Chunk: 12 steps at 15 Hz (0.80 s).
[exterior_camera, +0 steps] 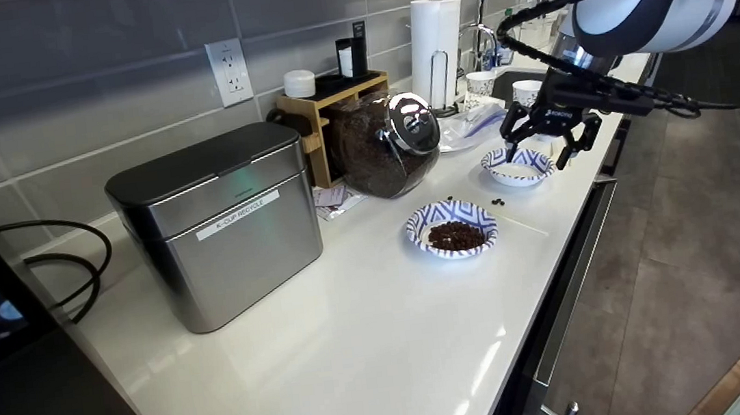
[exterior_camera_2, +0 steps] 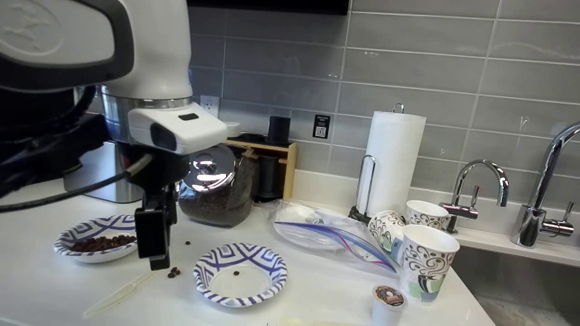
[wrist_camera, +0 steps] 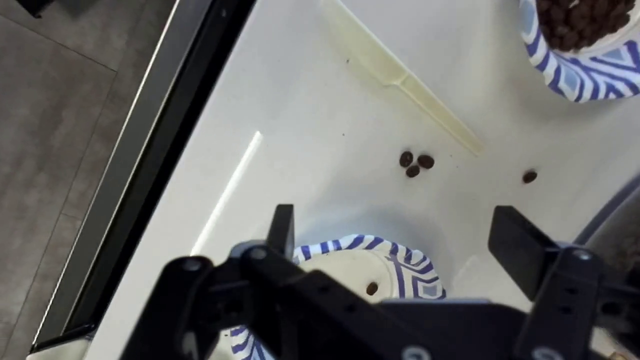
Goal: Pour the contents on the bowl to the left into the bowl to the right
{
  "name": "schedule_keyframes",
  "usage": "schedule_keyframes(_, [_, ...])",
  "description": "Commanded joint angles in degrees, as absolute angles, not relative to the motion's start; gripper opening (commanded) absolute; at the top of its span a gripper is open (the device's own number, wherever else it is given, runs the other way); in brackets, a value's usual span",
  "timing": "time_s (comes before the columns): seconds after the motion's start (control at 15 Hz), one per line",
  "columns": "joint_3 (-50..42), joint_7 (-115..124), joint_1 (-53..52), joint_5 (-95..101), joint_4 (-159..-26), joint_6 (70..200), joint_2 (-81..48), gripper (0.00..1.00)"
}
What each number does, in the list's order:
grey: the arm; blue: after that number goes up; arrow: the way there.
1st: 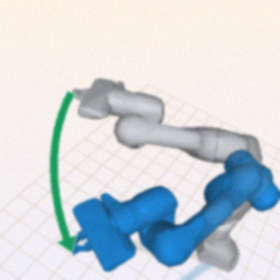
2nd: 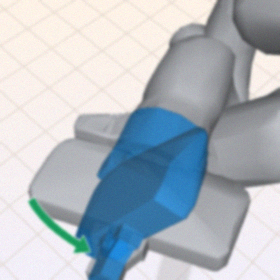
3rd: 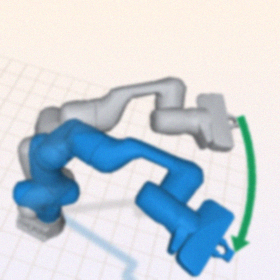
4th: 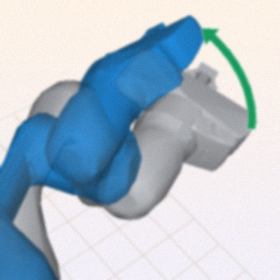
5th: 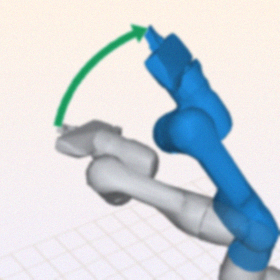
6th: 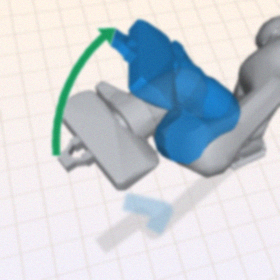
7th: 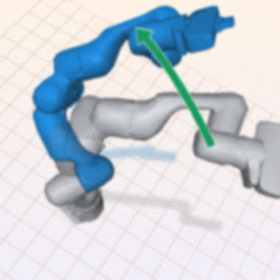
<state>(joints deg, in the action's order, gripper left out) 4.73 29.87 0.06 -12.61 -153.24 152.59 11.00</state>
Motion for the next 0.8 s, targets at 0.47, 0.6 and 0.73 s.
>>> schedule_keyframes(0.47, [4.6,30.1,-1.3,-15.3,-152.0,155.0,6.2,1.00])
schedule_keyframes(0.6, [5.0,31.4,-1.1,-13.4,-151.4,155.2,5.3,1.00])
schedule_keyframes(0.73, [5.2,32.4,-1.0,-12.2,-150.8,155.8,4.5,1.00])
